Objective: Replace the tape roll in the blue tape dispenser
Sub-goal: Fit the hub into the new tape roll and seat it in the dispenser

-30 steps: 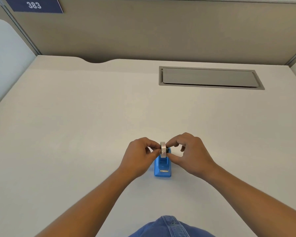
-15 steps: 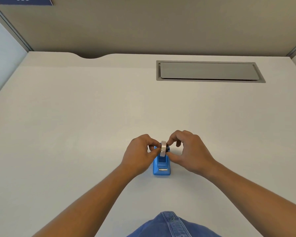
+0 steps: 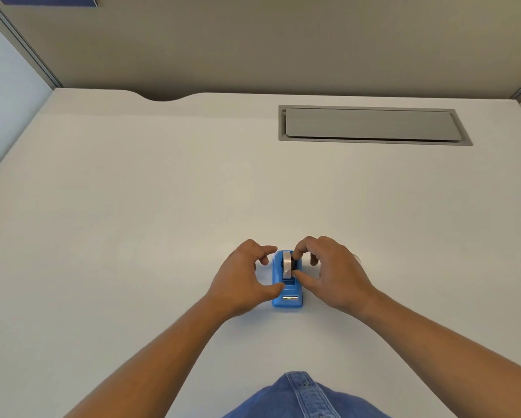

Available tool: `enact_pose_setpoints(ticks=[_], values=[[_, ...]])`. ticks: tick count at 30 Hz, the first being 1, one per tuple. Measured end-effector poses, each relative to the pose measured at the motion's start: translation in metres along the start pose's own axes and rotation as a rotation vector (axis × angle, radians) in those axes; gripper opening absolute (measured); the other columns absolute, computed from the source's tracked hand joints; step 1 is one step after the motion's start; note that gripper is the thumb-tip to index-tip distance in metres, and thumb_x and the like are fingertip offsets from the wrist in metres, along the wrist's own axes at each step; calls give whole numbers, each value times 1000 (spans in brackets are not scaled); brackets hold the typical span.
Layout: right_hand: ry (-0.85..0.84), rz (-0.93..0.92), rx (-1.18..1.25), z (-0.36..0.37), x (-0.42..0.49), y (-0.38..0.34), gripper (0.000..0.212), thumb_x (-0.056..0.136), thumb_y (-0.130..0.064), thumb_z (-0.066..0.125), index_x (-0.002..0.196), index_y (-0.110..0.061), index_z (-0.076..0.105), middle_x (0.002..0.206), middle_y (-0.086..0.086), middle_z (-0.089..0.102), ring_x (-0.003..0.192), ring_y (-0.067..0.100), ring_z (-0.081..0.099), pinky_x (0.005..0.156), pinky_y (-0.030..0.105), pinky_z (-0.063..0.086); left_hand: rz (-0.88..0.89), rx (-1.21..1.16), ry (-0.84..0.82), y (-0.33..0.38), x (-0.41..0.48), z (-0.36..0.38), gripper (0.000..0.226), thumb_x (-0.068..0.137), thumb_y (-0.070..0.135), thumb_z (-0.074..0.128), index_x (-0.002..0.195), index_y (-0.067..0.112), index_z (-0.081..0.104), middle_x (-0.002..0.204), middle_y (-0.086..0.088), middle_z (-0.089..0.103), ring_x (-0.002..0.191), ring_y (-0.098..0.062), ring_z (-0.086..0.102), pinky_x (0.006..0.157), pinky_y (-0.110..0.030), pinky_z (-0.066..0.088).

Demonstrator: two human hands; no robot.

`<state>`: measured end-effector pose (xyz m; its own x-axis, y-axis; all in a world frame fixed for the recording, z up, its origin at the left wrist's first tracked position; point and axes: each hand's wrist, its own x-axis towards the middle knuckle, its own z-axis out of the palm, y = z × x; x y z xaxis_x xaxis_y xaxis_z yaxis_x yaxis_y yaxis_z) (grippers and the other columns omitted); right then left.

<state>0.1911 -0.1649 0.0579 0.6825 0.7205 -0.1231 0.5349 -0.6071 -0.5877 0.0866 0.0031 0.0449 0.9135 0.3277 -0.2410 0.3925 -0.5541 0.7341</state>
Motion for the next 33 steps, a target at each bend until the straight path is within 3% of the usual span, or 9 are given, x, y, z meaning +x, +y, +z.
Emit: enact_pose_setpoints(ticks=[4, 6, 8, 11, 14, 18, 25, 33], values=[[30, -18, -29, 0, -2, -4, 28, 77, -28, 75, 98, -37, 58, 84, -21, 53, 79, 5, 50, 66, 26, 44, 20, 47, -16, 0, 2, 4, 71, 68, 37, 84, 132, 34, 53, 100, 14, 50, 73, 2, 47, 71, -18, 40], [46, -29, -44, 1, -2, -5, 28, 78, -27, 74, 103, -34, 63, 89, -25, 57, 80, 4, 47, 68, 23, 40, 26, 48, -5, 2, 4, 6, 70, 69, 38, 83, 132, 32, 55, 101, 13, 50, 75, -1, 48, 72, -19, 42], [67, -15, -56, 3, 0, -3, 29, 79, -28, 73, 107, -31, 67, 97, -19, 64, 81, 2, 43, 72, 19, 35, 26, 45, 2, 4, 5, 7, 68, 70, 39, 82, 132, 30, 56, 101, 13, 50, 76, -4, 48, 74, -20, 43], [63, 27, -33, 3, 1, -2, 26, 78, -30, 74, 103, -30, 70, 92, -14, 63, 78, 3, 45, 70, 16, 36, 42, -12, -40, 6, 3, 3, 76, 63, 46, 86, 130, 31, 55, 98, 17, 49, 77, 0, 49, 73, -20, 42], [58, 29, -30, 0, 2, -7, 21, 77, -29, 74, 98, -30, 70, 87, -13, 59, 83, 8, 54, 72, 25, 46, 71, 50, -99, 5, 2, 0, 91, 54, 55, 88, 134, 35, 50, 102, 18, 47, 85, -1, 50, 81, -24, 48], [28, 25, -83, -4, 5, -14, 20, 77, -29, 74, 97, -25, 70, 88, -8, 61, 86, 14, 55, 76, 33, 49, 74, 140, -94, 8, 2, -1, 93, 56, 52, 88, 137, 33, 47, 106, 15, 47, 92, -8, 51, 83, -28, 50], [-17, 36, -188, -9, 11, -26, 21, 77, -31, 71, 97, -22, 69, 89, -4, 61, 82, 14, 53, 71, 26, 45, 92, 214, -99, 10, 1, -1, 96, 58, 56, 85, 141, 31, 44, 108, 15, 46, 97, -9, 53, 78, -21, 44], [-77, 44, -212, -14, 16, -32, 21, 75, -29, 73, 94, -20, 71, 88, -1, 62, 80, 18, 58, 70, 32, 51, 99, 288, -99, 10, 1, -2, 97, 58, 58, 84, 142, 31, 43, 116, 13, 50, 96, -9, 54, 77, -22, 47]])
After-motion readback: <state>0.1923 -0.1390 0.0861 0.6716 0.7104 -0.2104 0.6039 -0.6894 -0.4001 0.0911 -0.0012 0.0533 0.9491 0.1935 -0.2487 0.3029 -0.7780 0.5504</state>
